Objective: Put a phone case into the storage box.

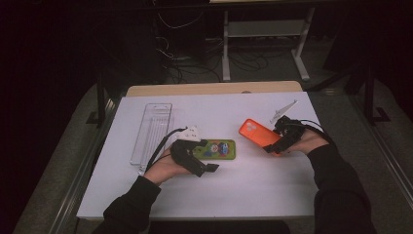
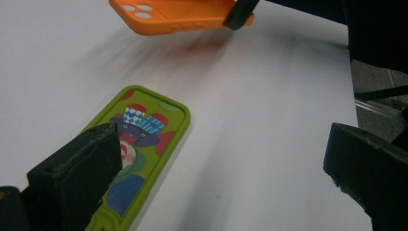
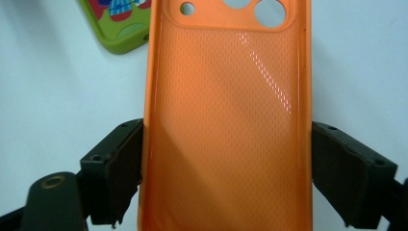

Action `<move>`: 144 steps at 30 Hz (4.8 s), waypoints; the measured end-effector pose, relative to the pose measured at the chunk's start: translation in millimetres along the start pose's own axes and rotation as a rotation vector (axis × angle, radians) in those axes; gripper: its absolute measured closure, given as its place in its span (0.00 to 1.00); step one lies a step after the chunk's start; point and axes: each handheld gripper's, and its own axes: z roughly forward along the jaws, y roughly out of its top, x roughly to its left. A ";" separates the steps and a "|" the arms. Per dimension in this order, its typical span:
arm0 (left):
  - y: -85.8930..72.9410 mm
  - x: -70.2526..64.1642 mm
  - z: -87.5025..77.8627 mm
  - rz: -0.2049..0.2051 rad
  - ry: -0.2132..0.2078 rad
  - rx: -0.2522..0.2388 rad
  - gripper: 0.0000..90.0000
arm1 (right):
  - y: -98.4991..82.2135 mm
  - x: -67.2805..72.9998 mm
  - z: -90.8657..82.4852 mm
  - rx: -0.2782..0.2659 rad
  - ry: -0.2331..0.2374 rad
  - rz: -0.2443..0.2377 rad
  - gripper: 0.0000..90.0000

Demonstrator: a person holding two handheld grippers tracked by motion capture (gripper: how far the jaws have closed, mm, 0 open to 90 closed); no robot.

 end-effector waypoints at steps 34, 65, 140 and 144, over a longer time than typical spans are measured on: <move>20.9 8.2 -6.8 0.154 -0.038 0.073 0.00 | 25.8 68.0 2.8 0.046 0.071 -0.296 0.17; 16.3 -8.3 2.2 0.282 -0.183 0.211 0.00 | 54.0 124.7 21.5 0.071 0.191 -0.506 0.17; -1.7 3.5 11.8 0.009 0.101 0.277 0.18 | 5.7 90.5 3.2 -0.223 0.058 -0.030 0.01; -0.1 4.2 10.6 -0.016 0.137 0.282 0.18 | -8.8 89.7 3.5 -0.282 0.026 0.060 0.01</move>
